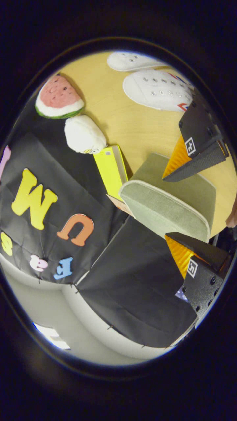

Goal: Open the storage box then place both shoes into the box .Put the left shoe in first, then the right shoe, with the right side of both shoes facing outward in a uniform manner.

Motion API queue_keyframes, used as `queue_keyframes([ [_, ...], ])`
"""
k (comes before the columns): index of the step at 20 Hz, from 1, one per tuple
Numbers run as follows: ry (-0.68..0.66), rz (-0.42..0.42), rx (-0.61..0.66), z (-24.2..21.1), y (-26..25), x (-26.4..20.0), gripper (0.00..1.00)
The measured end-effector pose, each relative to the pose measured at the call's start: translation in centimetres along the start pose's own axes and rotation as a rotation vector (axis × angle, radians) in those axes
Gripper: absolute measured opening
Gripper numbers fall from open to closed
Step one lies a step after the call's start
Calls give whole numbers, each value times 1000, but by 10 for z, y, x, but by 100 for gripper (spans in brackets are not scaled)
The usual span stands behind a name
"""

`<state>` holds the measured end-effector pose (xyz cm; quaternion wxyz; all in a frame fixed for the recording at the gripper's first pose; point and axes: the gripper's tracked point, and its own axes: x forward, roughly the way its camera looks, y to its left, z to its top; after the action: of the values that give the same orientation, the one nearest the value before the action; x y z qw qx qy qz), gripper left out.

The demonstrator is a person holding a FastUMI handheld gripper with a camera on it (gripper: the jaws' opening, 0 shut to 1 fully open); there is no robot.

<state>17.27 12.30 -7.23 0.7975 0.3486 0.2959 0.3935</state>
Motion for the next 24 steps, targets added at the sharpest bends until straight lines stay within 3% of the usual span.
queue_keyframes([
  [5,62,131,288,-2,-13,14,97],
  [8,122,159,321,-11,-8,30,96],
  [10,165,234,339,-17,11,35,95],
  [11,160,206,326,-17,8,37,94],
  [14,163,167,297,-14,9,37,70],
  [18,145,135,287,-3,10,29,55],
  [20,148,115,275,-4,7,25,35],
  [23,134,95,220,9,15,15,22],
  [24,122,84,207,17,22,9,13],
])
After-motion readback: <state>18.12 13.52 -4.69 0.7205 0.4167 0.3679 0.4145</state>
